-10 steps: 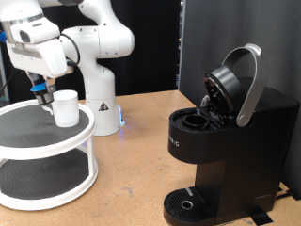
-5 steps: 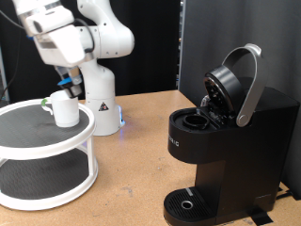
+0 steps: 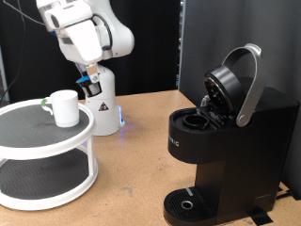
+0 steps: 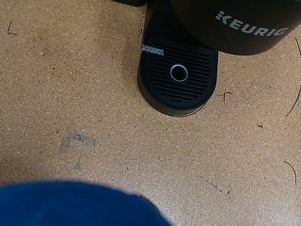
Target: Make a cup of coffee with the keurig machine
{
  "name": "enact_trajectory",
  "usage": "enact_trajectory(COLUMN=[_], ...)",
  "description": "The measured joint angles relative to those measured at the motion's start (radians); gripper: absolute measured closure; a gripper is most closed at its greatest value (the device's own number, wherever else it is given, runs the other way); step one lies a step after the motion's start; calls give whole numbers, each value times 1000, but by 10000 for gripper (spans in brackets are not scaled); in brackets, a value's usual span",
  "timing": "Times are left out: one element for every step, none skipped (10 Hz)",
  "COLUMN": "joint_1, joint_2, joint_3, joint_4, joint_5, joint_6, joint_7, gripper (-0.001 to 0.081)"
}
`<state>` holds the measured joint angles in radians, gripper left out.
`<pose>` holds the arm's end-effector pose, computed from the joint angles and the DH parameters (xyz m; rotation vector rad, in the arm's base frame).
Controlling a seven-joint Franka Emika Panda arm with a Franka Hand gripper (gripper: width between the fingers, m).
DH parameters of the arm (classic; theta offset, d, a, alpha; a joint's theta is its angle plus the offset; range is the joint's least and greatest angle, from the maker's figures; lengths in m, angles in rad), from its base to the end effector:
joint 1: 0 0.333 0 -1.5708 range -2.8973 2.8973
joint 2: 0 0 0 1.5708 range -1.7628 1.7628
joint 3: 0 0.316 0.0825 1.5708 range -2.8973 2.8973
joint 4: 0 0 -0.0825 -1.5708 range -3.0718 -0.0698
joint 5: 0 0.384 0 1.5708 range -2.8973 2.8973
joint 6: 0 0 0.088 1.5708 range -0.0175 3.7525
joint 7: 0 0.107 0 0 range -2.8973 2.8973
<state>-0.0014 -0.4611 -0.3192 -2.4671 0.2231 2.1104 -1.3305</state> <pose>0.3986 -0.1266 0.4611 -2.6234 -1.3124 -0.4381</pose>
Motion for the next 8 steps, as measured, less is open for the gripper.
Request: enact_trajectory(joint_1=[1,7,18,32,47,61,75,89], joint_2=[-1,-1,-1,0,4,11,22,36], joint_3=[-1,1,6,16,33,53,74,93], joint_4=[-3,-3,-1,4,10,17,24,33], joint_5=[13,35,64,89,111,129,142,152], joint_6=[0,-2,-2,0,8,25,41,61], joint_7=[-6,-6,-3,9,35,59,81,106], gripper=[333,333,333,333,333,333,333,333])
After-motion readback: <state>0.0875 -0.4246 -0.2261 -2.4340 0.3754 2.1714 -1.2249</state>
